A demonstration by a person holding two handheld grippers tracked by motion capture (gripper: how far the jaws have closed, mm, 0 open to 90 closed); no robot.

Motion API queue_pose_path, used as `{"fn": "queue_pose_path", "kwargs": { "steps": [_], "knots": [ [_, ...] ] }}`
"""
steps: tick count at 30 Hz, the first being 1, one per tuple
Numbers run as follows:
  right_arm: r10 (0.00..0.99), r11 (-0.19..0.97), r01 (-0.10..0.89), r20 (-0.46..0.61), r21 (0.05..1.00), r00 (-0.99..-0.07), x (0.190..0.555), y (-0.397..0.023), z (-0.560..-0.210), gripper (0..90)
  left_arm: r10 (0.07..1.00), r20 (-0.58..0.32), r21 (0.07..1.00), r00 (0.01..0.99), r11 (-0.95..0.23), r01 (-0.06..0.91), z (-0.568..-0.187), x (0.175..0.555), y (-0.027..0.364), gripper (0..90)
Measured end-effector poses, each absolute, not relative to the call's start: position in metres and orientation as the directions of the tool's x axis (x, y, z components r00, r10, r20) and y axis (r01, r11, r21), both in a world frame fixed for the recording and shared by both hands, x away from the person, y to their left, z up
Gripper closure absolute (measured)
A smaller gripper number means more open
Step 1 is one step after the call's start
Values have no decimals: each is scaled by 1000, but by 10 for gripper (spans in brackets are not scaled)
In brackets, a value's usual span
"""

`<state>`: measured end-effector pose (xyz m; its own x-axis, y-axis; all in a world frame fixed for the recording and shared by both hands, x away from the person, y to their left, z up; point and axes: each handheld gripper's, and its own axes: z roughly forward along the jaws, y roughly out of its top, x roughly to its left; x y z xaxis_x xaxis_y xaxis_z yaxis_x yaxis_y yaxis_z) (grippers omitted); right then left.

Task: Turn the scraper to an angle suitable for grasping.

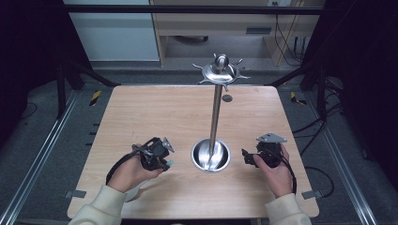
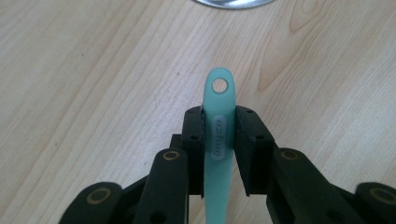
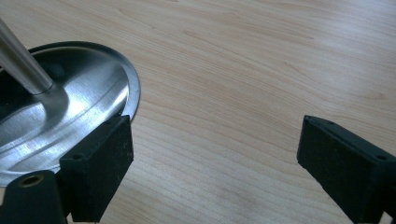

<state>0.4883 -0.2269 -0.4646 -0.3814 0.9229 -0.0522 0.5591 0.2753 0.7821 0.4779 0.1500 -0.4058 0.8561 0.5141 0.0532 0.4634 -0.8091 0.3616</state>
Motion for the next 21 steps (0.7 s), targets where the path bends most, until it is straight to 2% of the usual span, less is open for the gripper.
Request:
{"fn": "queue_pose_path", "kwargs": {
  "steps": [21],
  "knots": [
    [924,274,561,-51,781,-380,488,-227,-465,105,545,129,523,828,-747,411,-346,467,154,744]
  ]
}}
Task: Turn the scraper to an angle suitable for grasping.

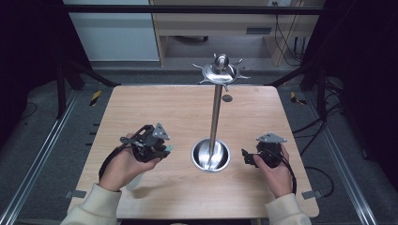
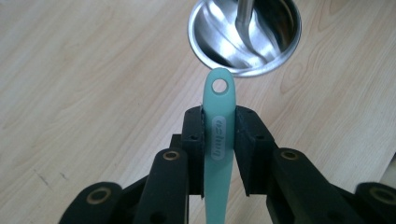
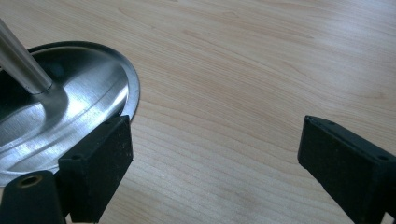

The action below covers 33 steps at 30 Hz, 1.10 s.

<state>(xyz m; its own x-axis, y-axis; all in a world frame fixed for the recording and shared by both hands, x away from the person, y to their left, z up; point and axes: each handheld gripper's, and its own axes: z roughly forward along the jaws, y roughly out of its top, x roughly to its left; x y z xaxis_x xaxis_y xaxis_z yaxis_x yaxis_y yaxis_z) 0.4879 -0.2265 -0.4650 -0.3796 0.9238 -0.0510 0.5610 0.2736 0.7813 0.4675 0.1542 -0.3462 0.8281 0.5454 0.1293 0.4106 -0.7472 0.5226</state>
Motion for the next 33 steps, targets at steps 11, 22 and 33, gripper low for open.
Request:
{"fn": "queue_pose_path", "kwargs": {
  "steps": [11,22,33],
  "knots": [
    [926,266,559,-47,785,-375,488,-228,-465,105,561,153,605,814,-704,372,-322,463,153,744],
    [928,264,563,-47,783,-369,488,-229,-465,102,550,162,673,819,-669,316,-307,461,151,744],
    [928,267,561,-52,784,-369,487,-229,-466,103,564,159,727,811,-623,290,-292,459,157,744]
  ]
}}
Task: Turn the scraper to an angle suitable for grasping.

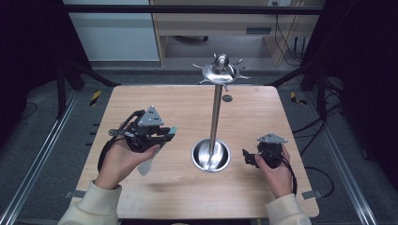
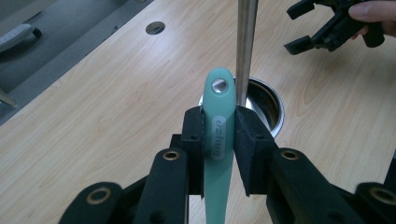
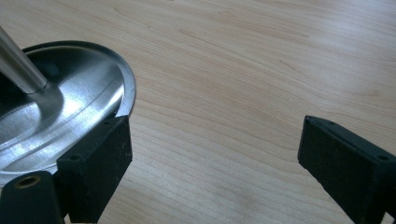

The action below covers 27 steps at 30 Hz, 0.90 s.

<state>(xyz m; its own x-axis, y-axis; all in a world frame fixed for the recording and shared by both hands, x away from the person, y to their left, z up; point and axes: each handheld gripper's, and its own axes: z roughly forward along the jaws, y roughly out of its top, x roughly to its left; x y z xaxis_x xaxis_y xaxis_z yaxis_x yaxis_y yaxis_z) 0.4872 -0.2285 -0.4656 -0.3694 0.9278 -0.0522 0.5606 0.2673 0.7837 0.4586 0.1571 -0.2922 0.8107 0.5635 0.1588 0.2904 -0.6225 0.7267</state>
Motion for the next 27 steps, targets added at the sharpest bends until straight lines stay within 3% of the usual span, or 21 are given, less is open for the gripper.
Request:
{"fn": "queue_pose_path", "kwargs": {
  "steps": [18,27],
  "knots": [
    [928,267,555,-54,788,-369,487,-228,-465,108,564,144,761,813,-588,274,-277,456,156,744],
    [930,266,542,-64,797,-362,485,-231,-464,121,565,185,776,804,-586,233,-255,453,149,744]
  ]
}}
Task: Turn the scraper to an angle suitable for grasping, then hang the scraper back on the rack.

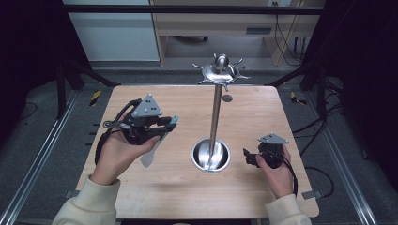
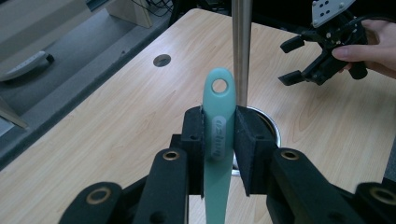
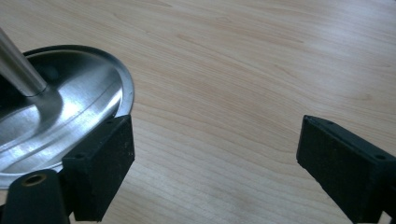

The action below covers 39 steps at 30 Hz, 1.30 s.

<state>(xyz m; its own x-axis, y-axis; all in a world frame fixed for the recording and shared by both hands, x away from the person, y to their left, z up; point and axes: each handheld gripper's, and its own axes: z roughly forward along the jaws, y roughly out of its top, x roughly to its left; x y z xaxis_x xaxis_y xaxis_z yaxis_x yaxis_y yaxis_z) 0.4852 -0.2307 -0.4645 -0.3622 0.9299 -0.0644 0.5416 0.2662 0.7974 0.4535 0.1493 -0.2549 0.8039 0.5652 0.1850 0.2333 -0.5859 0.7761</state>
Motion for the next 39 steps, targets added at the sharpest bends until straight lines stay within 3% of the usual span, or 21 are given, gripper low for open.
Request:
{"fn": "queue_pose_path", "kwargs": {
  "steps": [39],
  "knots": [
    [923,277,530,-68,802,-379,484,-230,-465,121,601,158,884,784,-440,158,-204,456,136,743]
  ]
}}
